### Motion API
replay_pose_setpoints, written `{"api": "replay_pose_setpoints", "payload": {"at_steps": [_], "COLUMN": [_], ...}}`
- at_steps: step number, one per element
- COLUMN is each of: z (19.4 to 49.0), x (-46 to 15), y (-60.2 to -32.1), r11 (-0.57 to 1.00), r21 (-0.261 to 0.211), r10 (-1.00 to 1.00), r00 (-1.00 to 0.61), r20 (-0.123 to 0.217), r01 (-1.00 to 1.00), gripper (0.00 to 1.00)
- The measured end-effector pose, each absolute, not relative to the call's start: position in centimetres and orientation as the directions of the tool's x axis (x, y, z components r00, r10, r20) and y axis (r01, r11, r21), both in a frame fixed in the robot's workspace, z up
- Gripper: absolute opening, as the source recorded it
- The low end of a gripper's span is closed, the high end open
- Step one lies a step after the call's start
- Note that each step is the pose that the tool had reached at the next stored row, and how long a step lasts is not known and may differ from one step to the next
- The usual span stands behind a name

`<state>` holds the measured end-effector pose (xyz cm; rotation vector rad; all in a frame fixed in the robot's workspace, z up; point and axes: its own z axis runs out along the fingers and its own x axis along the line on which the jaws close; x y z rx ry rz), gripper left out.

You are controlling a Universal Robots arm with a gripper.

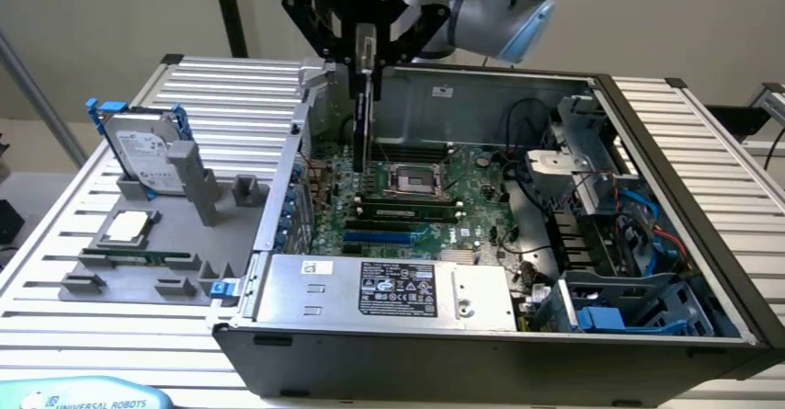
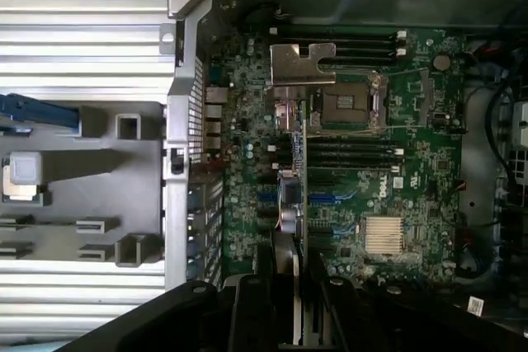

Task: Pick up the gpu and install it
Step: 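Pick up the gpu and move the gpu toward the slot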

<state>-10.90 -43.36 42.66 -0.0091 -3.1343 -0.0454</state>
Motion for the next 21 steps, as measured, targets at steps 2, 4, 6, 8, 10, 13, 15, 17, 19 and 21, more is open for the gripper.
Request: {"api": "replay_pose_setpoints", "payload": {"at_steps": [2, 4, 6, 8, 10, 13, 15, 17, 19, 21], "z": [42.3, 41.9, 41.6, 41.2, 40.8, 40.3, 39.9, 39.6, 39.2, 38.8], "x": [-10.0, -9.1, -8.2, -7.3, -6.4, -5.4, -4.9, -4.5, -4.3, -4.1], "y": [-43.1, -42.8, -42.5, -42.3, -42.2, -42.2, -42.2, -42.2, -42.2, -42.2], "r11": [1.0, 1.0, 1.0, 1.0, 1.0, 1.0, 1.0, 1.0, 1.0, 1.0], "r21": [0.029, 0.028, 0.028, 0.028, 0.028, 0.029, 0.028, 0.028, 0.028, 0.028], "r10": [0.006, 0.006, 0.006, 0.006, 0.006, 0.006, 0.006, 0.006, 0.006, 0.007], "r00": [-1.0, -1.0, -1.0, -1.0, -1.0, -1.0, -1.0, -1.0, -1.0, -1.0], "r20": [0.007, 0.007, 0.007, 0.007, 0.007, 0.007, 0.007, 0.007, 0.007, 0.007], "r01": [0.006, 0.006, 0.006, 0.006, 0.006, 0.006, 0.006, 0.006, 0.006, 0.007], "gripper": [0.27, 0.27, 0.27, 0.27, 0.27, 0.27, 0.27, 0.27, 0.27, 0.27]}}
